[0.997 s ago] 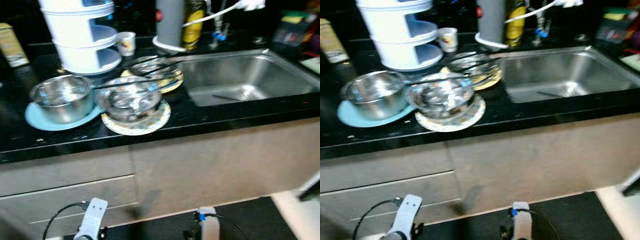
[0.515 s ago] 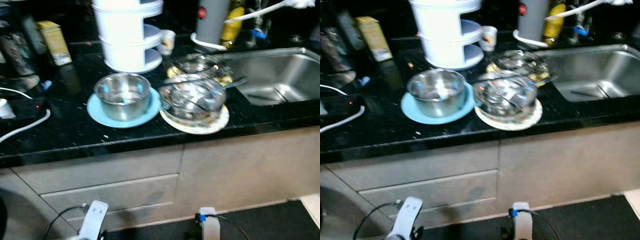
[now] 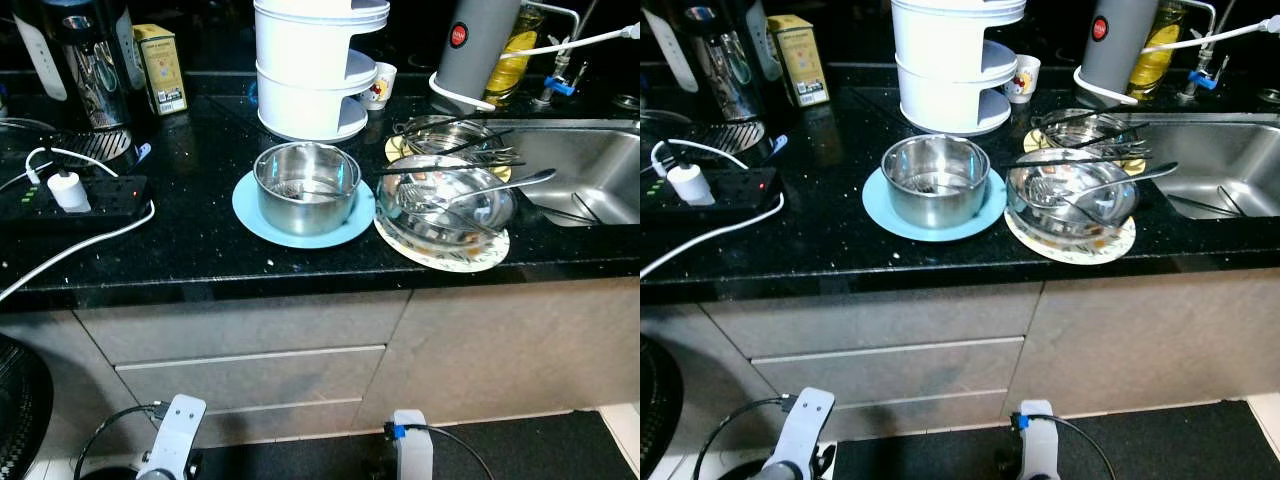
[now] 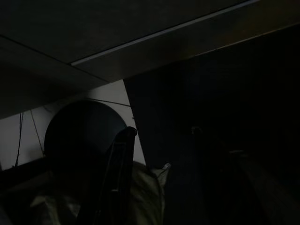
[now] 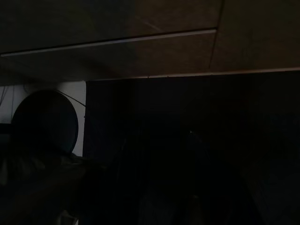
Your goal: Kitchen organization
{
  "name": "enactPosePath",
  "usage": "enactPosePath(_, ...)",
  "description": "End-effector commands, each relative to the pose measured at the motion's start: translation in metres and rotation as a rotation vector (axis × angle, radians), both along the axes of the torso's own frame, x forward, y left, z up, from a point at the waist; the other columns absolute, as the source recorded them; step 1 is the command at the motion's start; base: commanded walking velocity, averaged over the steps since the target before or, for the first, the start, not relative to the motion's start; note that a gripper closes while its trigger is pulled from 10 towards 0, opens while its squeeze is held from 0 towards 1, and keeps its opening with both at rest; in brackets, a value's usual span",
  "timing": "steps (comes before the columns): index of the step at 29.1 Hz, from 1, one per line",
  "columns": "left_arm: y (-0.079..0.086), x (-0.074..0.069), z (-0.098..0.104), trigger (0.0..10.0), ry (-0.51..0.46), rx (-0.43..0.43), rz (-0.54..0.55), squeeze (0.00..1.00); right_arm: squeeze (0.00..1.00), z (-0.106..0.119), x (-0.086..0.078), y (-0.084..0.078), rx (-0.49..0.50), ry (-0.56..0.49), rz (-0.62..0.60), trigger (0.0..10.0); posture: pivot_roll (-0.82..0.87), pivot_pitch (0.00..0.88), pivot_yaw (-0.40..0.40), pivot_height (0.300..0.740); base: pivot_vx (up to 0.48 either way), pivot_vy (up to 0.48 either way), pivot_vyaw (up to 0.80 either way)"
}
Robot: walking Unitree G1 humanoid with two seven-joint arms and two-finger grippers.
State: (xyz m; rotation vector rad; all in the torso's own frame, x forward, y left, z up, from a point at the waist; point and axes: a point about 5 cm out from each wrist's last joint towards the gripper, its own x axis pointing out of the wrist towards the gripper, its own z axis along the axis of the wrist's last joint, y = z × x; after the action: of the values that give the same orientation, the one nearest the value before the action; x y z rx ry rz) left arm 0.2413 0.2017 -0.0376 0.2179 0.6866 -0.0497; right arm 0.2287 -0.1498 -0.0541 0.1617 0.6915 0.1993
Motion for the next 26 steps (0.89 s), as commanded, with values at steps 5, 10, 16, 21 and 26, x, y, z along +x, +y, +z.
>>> enactPosePath(5,-0.0047,-0.0053,-0.005,10.0,0.022,0.008,-0.013,0.0,0.0,-0.0058,-0.0089,-0.0058,-0.012,0.03,-0.008,10.0,-0.03,0.159,-0.019,0.74,0.0,0.0,0.0)
enactPosePath(10,-0.0033,-0.0062,-0.006,10.0,0.032,0.014,-0.001,0.0,0.0,-0.0054,-0.0083,-0.0058,-0.014,0.028,-0.004,10.0,-0.03,0.154,-0.018,0.74,0.0,0.0,0.0)
enactPosePath(16,-0.0025,-0.0072,-0.0066,10.0,0.038,0.025,-0.002,0.0,0.0,-0.0049,-0.0077,-0.0067,-0.017,0.025,-0.003,10.0,-0.03,0.148,-0.02,0.74,0.0,-0.282,0.0)
enactPosePath(21,-0.0008,-0.0055,-0.0056,10.0,0.028,0.036,0.025,0.0,0.0,-0.0038,-0.0065,-0.0074,-0.018,0.018,0.0,10.0,-0.04,0.145,-0.022,0.74,0.0,-0.096,0.0)
enactPosePath(26,-0.0024,-0.0005,-0.0008,10.0,-0.004,0.021,0.012,0.0,0.0,0.0003,-0.0012,-0.0069,-0.017,-0.009,0.014,10.0,-0.04,0.147,-0.025,0.74,0.0,0.0,0.0)
